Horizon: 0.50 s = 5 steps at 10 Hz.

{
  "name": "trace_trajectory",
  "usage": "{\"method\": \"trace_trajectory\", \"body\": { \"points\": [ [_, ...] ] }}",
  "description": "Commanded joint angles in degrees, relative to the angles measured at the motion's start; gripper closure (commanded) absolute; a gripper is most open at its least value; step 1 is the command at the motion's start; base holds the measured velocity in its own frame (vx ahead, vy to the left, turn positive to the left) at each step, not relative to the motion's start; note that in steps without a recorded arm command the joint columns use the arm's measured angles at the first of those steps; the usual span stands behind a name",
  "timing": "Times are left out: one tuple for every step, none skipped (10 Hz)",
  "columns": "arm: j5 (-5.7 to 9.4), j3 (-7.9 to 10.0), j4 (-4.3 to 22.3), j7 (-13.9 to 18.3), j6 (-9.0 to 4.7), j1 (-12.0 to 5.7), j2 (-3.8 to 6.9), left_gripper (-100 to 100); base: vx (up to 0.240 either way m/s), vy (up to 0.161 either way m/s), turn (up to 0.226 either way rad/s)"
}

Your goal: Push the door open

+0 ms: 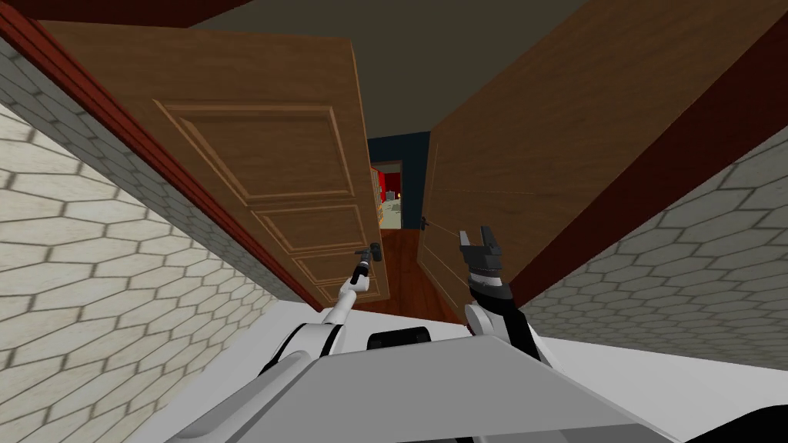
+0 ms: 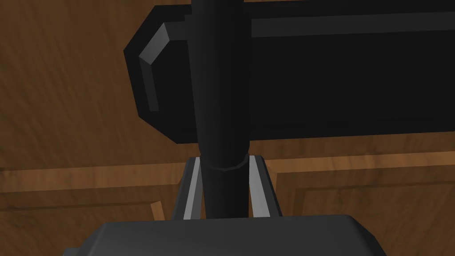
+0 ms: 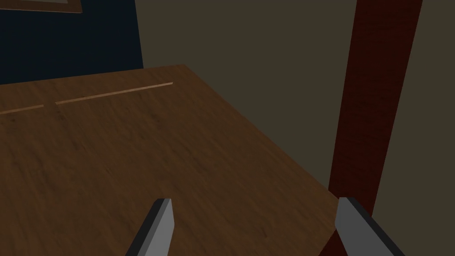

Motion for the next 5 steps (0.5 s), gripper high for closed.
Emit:
{"method": "trace_trajectory", "body": {
  "points": [
    [0.45, 1.45, 0.6, -0.4, -0.32, -0.28, 1.1, 100, 0.166, -0.115, 0.079],
    [0.67, 2.1, 0.6, -0.7, -0.33, -0.24, 1.33, 100, 0.19, -0.117, 0.087],
    [0.89, 2.77, 0.7, -0.9, -0.34, -0.2, 1.56, 100, 0.19, -0.117, 0.082],
    [0.89, 2.77, 0.7, -0.9, -0.34, -0.2, 1.56, 100, 0.127, -0.072, 0.033],
    [1.22, 3.78, 0.8, -1.4, -0.36, -0.14, 1.89, 100, 0.141, -0.088, 0.065]
  ]
}}
